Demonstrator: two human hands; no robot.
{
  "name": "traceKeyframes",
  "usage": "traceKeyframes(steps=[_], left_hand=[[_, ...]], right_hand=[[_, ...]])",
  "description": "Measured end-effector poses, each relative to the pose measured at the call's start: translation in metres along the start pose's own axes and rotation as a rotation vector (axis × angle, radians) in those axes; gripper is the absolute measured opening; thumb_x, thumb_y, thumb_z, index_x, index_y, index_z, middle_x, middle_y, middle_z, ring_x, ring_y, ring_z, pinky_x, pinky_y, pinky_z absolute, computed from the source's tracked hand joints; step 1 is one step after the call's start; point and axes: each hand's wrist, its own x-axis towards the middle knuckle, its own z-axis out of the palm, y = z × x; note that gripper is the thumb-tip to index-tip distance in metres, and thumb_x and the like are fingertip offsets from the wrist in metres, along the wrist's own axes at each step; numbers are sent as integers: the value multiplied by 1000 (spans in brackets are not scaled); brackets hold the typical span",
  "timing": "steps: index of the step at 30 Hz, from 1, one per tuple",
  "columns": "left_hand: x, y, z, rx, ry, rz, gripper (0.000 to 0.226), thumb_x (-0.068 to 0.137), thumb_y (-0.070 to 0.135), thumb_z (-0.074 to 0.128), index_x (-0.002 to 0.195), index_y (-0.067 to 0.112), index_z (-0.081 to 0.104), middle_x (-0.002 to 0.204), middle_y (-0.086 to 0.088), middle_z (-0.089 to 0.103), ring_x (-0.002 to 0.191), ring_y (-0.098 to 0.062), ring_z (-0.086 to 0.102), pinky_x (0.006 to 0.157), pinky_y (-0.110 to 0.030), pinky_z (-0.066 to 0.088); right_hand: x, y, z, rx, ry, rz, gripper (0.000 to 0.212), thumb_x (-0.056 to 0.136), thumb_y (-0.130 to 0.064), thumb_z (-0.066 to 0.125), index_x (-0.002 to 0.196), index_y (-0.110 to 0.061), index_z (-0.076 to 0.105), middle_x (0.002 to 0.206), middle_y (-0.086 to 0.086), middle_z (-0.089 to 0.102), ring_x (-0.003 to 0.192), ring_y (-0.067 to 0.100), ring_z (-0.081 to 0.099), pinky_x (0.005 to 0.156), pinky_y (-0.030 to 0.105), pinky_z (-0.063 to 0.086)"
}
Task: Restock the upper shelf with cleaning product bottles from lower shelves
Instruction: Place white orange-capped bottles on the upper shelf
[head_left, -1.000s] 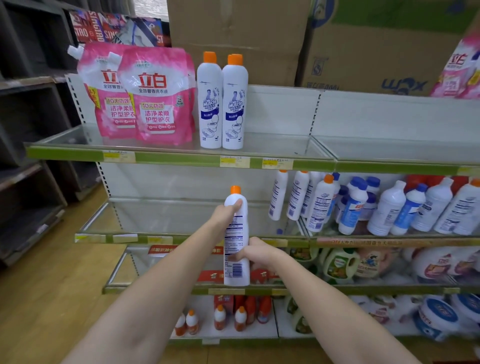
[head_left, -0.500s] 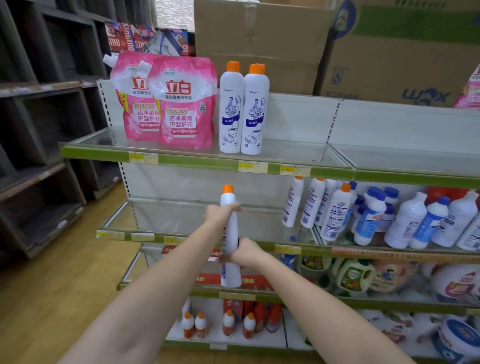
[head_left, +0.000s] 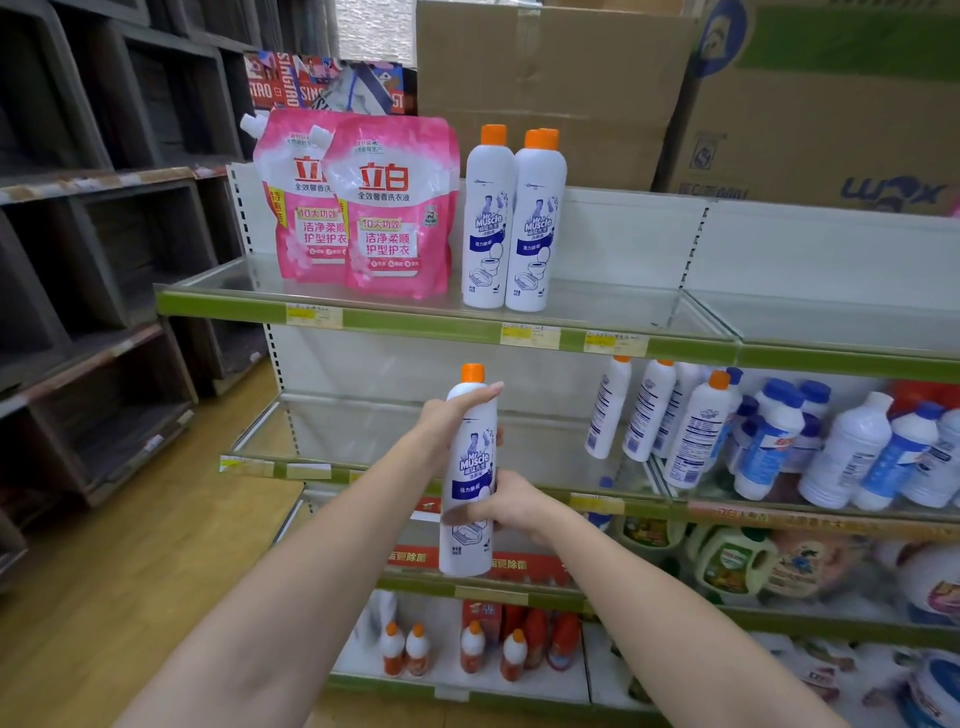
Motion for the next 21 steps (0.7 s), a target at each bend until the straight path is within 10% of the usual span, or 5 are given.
traceKeyframes(steps=[16, 21], left_hand=[[8, 70, 42, -80, 10, 295, 41, 70, 23, 86, 99, 2, 68, 87, -26, 72, 72, -33, 69, 69, -40, 57], [12, 126, 74, -92, -127, 422, 53, 66, 24, 87, 109, 0, 66, 88, -22, 69, 81, -35, 68, 78, -49, 56]], right_hand=[[11, -44, -46, 156, 245, -191, 59, 64, -13, 92, 113, -23, 62, 105, -5, 72, 95, 11, 67, 70, 23, 51], [19, -65, -81, 224, 498, -336, 67, 54, -31, 94, 113, -28, 63, 105, -9, 74, 99, 14, 70, 87, 40, 59]])
